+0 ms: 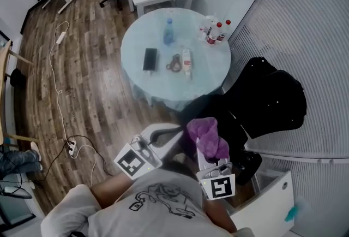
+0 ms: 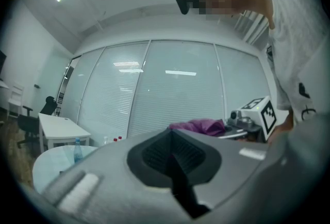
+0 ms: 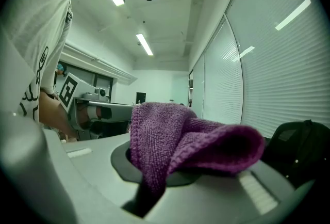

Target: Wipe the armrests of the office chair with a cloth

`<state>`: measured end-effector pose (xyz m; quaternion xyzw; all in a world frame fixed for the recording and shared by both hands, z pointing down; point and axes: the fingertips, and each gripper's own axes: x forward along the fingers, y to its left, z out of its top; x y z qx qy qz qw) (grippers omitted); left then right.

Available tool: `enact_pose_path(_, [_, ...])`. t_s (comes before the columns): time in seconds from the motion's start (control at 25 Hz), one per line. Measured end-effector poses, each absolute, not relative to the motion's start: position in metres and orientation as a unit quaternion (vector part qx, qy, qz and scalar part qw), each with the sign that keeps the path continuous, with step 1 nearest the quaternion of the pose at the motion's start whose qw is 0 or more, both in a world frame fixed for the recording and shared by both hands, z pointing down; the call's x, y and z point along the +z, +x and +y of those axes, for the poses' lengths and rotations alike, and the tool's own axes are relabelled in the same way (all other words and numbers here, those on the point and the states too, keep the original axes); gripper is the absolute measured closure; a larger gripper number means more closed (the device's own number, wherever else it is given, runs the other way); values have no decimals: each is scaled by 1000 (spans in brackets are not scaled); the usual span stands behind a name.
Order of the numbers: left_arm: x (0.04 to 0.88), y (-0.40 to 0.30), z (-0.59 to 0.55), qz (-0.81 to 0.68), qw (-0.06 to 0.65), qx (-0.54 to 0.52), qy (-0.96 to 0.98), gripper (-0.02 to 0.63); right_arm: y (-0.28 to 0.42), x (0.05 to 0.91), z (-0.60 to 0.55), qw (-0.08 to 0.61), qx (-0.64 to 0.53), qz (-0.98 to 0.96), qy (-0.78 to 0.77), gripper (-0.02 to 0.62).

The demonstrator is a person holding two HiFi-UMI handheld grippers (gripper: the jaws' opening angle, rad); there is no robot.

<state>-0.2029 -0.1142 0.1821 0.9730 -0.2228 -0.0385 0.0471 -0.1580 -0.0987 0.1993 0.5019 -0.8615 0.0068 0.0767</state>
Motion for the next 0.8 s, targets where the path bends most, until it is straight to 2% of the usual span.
enact_pose_path(0.8, [301, -190, -128, -235, 140, 19, 962, 604, -147, 316, -104, 124, 108, -862, 479, 565])
